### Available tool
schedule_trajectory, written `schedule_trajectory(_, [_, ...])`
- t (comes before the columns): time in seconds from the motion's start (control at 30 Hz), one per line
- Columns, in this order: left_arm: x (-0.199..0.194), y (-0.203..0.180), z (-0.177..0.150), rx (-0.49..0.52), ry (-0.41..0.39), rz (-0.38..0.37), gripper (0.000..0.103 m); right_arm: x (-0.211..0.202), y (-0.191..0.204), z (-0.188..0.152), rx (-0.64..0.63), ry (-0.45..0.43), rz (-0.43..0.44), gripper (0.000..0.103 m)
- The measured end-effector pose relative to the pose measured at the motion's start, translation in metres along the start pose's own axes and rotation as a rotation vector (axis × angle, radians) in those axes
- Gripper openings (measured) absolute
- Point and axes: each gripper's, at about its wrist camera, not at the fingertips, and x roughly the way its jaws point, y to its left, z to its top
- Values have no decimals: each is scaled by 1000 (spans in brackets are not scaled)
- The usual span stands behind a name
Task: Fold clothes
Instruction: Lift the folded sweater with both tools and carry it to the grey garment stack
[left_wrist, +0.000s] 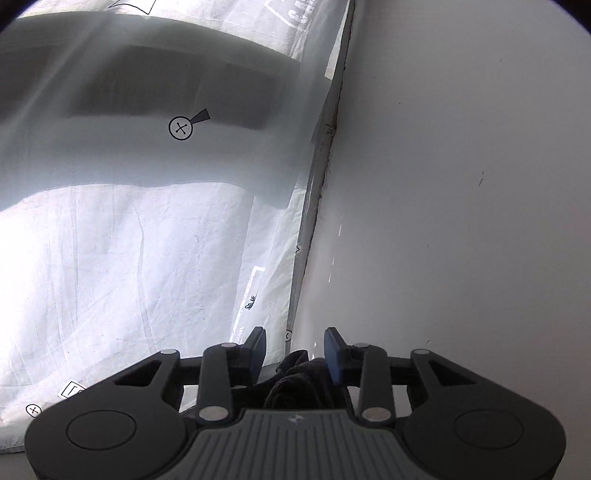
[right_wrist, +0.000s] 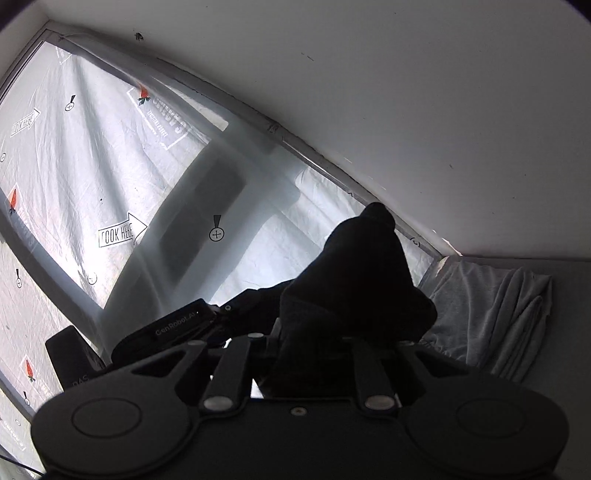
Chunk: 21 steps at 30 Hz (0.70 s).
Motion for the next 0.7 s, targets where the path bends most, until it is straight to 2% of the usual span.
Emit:
schedule_trajectory(0.03, [24,-1,-7,38,39,63,45,15,-10,-4,-57,31,-89,62])
schedule_trajectory(0.1, [59,8,-27,59,123,145,44,45,-30,-13,-172,94,-267,62])
schedule_trajectory(0.13, [70,17,-39,32,157,151,44,58,-40,-20,-227,149,-353,62])
schedule_trajectory(0.2, [78,35,-61,-76,201,95,46,73,-60,-37,-347,236,-478,58])
schedule_trajectory(0.23, [83,41,-73,-118,230,70,49,74,-70,-41,-334,257,-478,58])
schedule_trajectory(0.3, [90,47,-97,-159,281,63,65,73,-92,-44,-238,288,-451,59])
schedule_trajectory(0.37, [95,54,-117,-218,310,54,68,76,-110,-44,-130,300,-449,62])
schedule_trajectory(0.43, [99,62,-132,-310,321,18,72,80,-118,-45,-127,288,-464,62])
schedule_trajectory(0.5, [108,72,-138,-421,311,-27,83,89,-123,-47,-158,295,-486,62])
schedule_trajectory(0.57, [113,74,-141,-468,299,-56,85,95,-129,-48,-137,308,-499,62])
schedule_trajectory(0.7, [116,65,-137,-472,283,-71,87,83,-137,-48,38,221,-505,63])
